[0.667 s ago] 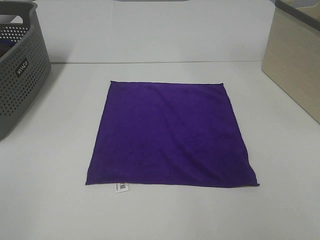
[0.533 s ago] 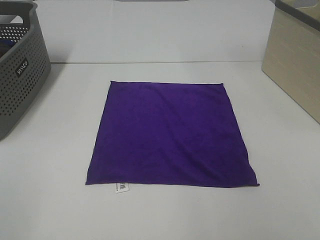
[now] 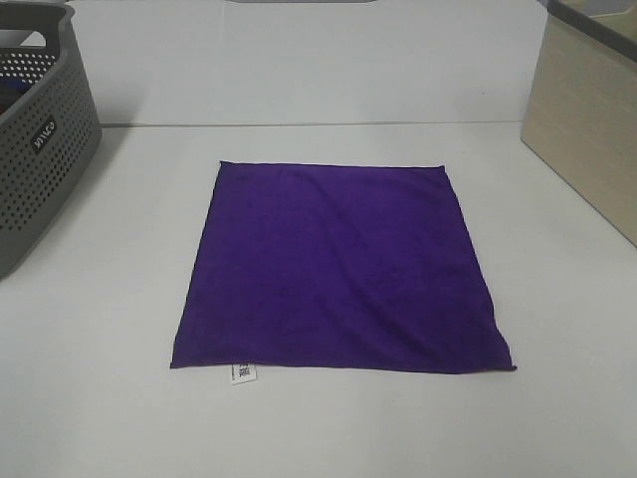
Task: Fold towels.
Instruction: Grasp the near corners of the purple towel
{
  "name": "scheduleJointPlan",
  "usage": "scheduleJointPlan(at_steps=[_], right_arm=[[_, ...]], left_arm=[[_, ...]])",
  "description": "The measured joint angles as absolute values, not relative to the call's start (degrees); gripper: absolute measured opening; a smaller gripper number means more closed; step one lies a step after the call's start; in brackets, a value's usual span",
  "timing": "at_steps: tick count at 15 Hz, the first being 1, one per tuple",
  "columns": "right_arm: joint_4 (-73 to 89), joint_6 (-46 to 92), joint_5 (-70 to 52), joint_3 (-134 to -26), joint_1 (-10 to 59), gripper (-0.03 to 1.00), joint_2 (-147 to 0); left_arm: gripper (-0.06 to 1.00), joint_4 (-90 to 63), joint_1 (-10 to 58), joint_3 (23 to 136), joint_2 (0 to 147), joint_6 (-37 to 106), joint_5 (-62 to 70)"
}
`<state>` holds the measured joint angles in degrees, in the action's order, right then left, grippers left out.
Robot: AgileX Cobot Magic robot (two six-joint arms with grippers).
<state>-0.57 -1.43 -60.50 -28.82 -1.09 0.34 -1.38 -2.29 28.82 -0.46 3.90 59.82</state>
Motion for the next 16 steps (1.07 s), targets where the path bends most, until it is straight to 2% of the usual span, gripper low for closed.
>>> scheduleJointPlan(at_steps=[4,16], right_arm=[[-0.6,-1.4,-60.5,-28.8,-1.1,0.86,0.3],[-0.6,-1.4,-60.5,-28.8,-1.1,0.87,0.3]], left_arm=[[0.91,-1.4,-2.3,28.8,-0.5,3.9,59.8],[0.91,-1.1,-2.3,28.8,-0.5,3.9,59.8]])
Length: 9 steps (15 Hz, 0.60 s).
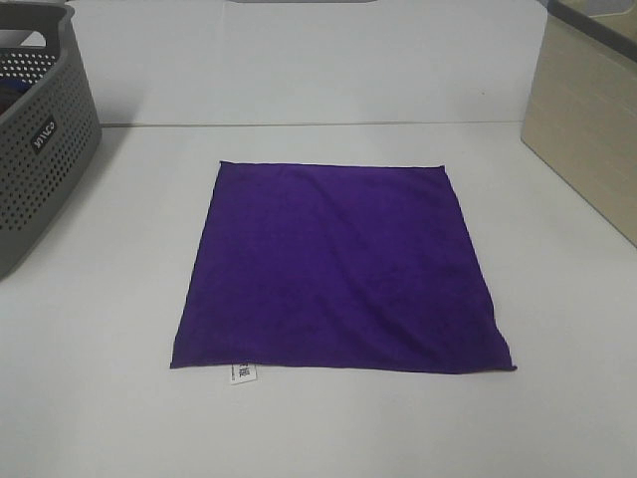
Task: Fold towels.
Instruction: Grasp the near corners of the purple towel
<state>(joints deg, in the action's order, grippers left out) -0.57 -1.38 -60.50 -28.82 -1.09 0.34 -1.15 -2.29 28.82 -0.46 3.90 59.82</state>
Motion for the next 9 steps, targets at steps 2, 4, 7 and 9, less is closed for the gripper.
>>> scheduleJointPlan(at_steps=[2,4,7,9], right_arm=[[-0.6,-1.4,-60.5,-28.8,-1.1,0.87,0.3],[-0.6,-1.4,-60.5,-28.8,-1.1,0.87,0.3],[0.8,-1.3,-62.2,-31.6,-1.1,0.86,-6.1],[1.1,-1.3,-64.5,-35.6,-1.1,0.86,-17.0]], left_arm=[[0.91,-1.1,-2.3,28.8,-0.5,3.9,59.8],[0.91,-1.1,-2.3,28.8,-0.5,3.9,59.8],[0.91,-2.5,-2.3,31.5,3.7,3.9,63.2],[0.91,-4.0,-2.3,35.3,13.0,3.9,68.1]])
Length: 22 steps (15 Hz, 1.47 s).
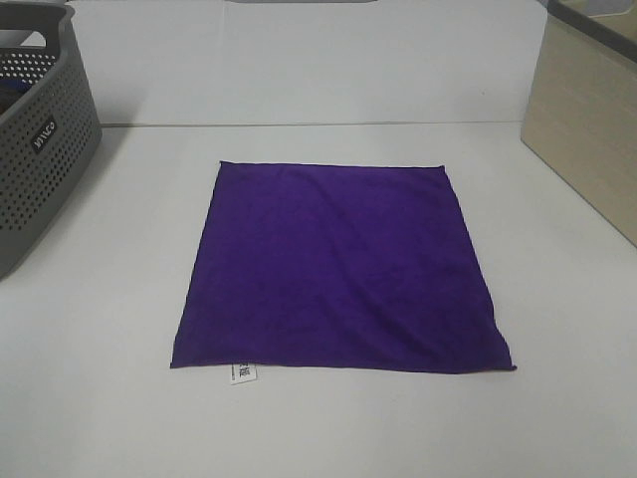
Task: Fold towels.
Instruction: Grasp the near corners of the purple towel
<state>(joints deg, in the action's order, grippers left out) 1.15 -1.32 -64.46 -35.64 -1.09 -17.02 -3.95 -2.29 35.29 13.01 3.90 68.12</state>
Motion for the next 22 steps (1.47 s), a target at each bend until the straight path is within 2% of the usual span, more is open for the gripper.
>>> scheduleJointPlan(at_steps=[4,8,10,11,13,18,22], right_arm=[[1.6,0.8,-68.5,-45.0,-1.1,0.86,-51.2],[11.7,8.9,-60.6,-45.4,-1.1,0.86,-66.3],[19.9,16.7,-54.1,-45.4,-1.1,0.86,-71.6],[28.9,24.6,-48.9,-45.4,-1.1,0.86,-77.7],[34.6,30.8,-47.2,-45.4,-1.1,0.85,-83.5],[35.6,32.2,-42.7,-45.4,-1.4,0.84,-91.9],[46.2,42.1,-46.0,-44.7,-10.7,0.78,-92.7]], left_arm=[[0.91,-5.3,-2.3,42.0,36.6,1.8,66.8],[0.91,-15.9,-1.0,42.4,56.1,10.5,61.0],[0.91,-20.2,4.5,42.4,67.3,13.5,53.3],[0.91,-21.7,11.1,42.4,78.0,12.3,43.0],[0.91,-23.1,14.0,42.4,85.7,11.9,37.2],[0.91,-26.3,10.5,42.7,94.2,20.5,35.6],[0.91,-47.2,3.8,44.0,100.3,44.2,36.7]])
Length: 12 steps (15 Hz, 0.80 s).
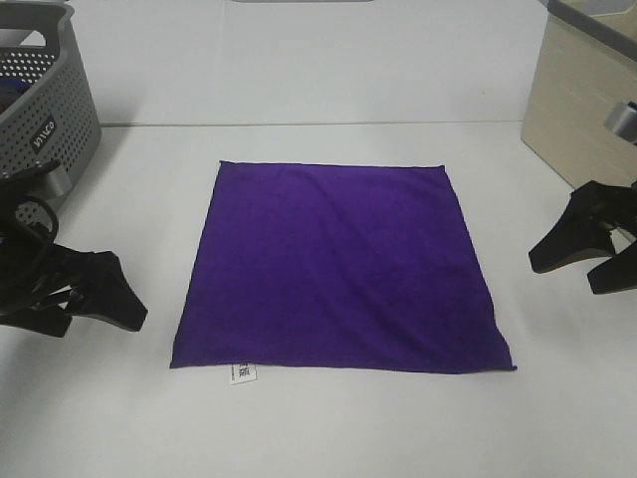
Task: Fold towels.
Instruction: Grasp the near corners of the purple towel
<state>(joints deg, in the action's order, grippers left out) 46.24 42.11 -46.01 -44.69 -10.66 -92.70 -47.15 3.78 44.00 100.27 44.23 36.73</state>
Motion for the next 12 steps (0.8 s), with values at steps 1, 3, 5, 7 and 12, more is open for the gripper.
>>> scheduleJointPlan(at_steps=[1,3,5,7,12], right_arm=[[49.0,45.8,-46.8,-43.4,-11.5,0.77,-93.9],[50.8,49.7,-47.3,-42.4,-11.5,0.77,-99.9],[51.6,50.1,-43.8,-42.4,-11.5,0.77,-101.9],[51.7,50.1,-40.7,-42.4,-11.5,0.77,-102.0],[53.3,50.1,-40.4,-42.4,-11.5,0.77,-102.9]], left_arm=[[0.91,-52.8,3.7,44.0,102.9,49.8,37.9],[0.91,-61.4,3.6,44.2,108.5,57.8,39.7],[0.91,-63.9,3.6,44.4,109.7,59.4,40.5],[0.91,-64.4,3.6,44.6,110.0,59.6,40.5],[0.91,-64.8,3.6,44.6,110.0,59.6,40.9]])
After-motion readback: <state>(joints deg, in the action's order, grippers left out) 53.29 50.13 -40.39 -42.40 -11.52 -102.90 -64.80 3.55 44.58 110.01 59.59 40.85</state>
